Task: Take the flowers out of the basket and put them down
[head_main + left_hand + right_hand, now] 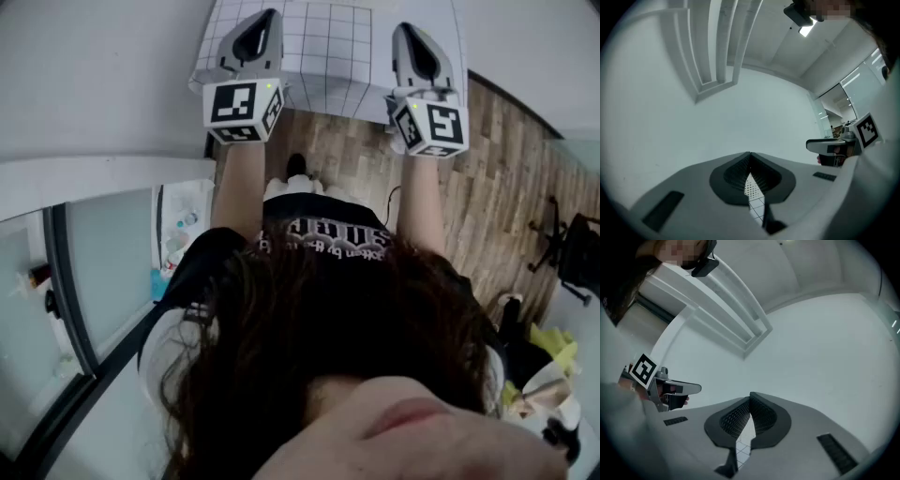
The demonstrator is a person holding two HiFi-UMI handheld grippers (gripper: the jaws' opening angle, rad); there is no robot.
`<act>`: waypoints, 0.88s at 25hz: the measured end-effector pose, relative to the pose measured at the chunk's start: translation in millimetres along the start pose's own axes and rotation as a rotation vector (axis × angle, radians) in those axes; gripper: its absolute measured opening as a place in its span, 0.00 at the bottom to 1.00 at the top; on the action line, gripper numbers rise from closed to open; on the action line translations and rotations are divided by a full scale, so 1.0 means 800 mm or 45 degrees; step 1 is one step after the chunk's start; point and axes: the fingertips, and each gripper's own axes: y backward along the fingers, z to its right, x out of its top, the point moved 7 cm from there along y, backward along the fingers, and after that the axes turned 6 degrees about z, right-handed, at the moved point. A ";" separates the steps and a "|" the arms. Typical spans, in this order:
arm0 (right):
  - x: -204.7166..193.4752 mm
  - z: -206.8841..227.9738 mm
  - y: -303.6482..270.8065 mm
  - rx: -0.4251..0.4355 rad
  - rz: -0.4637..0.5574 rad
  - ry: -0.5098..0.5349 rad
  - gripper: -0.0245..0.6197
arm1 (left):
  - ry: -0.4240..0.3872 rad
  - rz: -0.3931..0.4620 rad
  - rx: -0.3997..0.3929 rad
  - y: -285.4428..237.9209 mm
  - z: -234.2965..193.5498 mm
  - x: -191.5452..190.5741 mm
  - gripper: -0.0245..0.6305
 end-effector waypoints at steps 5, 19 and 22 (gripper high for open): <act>-0.001 0.000 -0.006 -0.002 -0.002 0.011 0.07 | 0.008 0.004 -0.005 -0.005 -0.005 -0.001 0.04; -0.016 0.011 -0.024 -0.025 0.009 -0.053 0.07 | 0.020 -0.022 -0.028 -0.032 -0.021 -0.016 0.04; -0.023 0.014 -0.030 -0.032 -0.005 -0.053 0.07 | 0.029 -0.024 -0.023 -0.039 -0.029 -0.019 0.04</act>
